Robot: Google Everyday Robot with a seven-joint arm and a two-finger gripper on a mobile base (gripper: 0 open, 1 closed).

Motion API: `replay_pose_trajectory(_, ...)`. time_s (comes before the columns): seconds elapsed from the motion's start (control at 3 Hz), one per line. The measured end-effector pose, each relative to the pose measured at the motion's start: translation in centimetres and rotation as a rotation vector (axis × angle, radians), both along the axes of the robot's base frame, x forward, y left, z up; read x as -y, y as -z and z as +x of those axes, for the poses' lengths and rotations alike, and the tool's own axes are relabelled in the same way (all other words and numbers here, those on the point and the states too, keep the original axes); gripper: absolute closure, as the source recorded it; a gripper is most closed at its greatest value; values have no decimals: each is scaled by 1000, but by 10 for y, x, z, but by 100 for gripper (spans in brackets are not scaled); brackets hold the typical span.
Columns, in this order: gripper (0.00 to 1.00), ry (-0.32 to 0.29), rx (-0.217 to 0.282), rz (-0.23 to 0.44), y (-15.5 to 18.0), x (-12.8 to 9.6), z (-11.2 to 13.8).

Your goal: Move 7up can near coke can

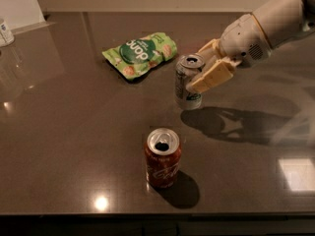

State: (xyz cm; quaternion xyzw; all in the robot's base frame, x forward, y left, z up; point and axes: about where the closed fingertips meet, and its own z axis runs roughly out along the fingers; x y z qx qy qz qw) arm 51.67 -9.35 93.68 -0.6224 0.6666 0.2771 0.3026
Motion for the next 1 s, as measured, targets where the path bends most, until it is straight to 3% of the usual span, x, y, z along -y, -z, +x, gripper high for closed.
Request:
replay_pose_trajectory(0.33, 100, -2, -1, 0, 0, -1, 0)
replay_pose_trajectory(0.67, 100, -54, -8, 25, 1, -1, -16)
replay_pose_trajectory(1.0, 100, -116, -19, 61, 2, 1, -49)
